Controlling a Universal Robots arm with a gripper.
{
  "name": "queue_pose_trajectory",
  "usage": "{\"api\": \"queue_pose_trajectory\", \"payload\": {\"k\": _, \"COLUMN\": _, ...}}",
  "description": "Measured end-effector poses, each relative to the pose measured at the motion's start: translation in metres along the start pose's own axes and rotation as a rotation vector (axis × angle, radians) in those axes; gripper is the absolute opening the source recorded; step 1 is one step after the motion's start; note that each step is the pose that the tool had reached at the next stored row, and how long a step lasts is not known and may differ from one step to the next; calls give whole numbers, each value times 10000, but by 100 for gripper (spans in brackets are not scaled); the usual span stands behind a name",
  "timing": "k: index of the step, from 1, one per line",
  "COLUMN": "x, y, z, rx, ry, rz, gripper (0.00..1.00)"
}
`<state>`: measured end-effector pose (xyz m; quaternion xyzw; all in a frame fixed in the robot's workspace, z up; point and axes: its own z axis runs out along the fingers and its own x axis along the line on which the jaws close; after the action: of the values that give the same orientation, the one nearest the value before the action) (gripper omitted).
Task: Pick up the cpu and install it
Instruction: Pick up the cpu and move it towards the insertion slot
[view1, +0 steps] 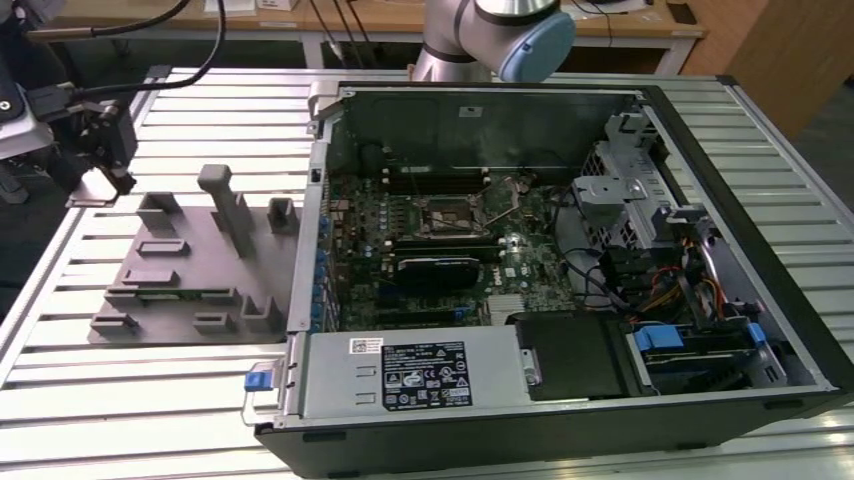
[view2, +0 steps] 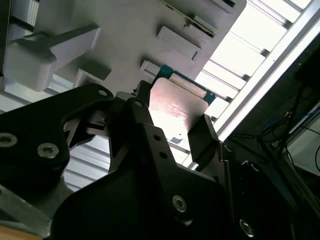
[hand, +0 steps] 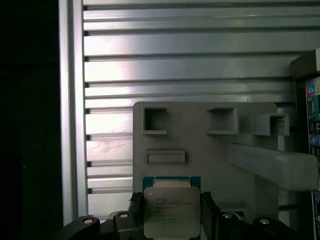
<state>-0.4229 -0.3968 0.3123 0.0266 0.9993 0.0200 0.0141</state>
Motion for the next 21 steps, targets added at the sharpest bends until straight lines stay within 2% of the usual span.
{"api": "queue_pose_trajectory", "payload": {"k": 21, "x": -14, "y": 21, "z": -526, "rx": -2, "ry": -33, "rz": -1, "gripper": 55}}
